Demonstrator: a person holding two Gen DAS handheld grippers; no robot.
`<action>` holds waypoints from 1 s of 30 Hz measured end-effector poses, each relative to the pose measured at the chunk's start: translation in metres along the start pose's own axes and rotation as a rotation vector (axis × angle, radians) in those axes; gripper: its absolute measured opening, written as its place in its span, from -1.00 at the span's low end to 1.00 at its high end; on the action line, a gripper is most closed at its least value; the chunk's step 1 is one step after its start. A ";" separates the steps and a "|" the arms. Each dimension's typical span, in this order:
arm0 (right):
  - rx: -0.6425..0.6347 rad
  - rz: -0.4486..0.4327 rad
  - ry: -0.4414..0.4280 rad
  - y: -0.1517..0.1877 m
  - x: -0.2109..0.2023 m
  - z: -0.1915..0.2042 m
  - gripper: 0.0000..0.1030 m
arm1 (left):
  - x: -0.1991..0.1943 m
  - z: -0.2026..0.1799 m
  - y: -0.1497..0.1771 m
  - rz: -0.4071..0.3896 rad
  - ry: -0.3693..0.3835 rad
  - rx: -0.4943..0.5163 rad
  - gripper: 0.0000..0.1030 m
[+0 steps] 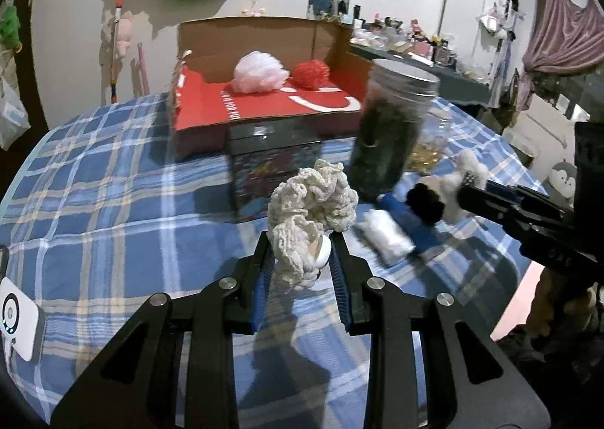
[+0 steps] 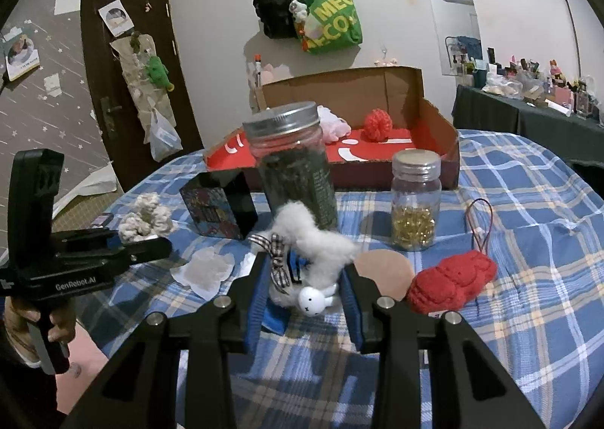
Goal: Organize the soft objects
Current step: 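Lift both held items and carry them over the red-lined box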
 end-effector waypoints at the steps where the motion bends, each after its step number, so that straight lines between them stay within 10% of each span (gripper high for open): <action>1: -0.001 -0.003 0.000 0.000 -0.001 0.000 -0.26 | 0.000 -0.003 -0.001 0.000 0.004 0.003 -0.47; 30: 0.075 -0.011 0.100 -0.009 -0.013 -0.058 -0.27 | -0.011 0.025 -0.002 -0.006 -0.053 -0.058 -0.47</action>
Point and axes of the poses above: each gripper's, at about its wrist camera, not at the fingertips, and x roughly the way its jaws point, z to its left, y to its underside, the point moved 6 cm from there along x, roughly the way its jaws point, and after that the axes turned 12 degrees about y, right-handed, at the moved point
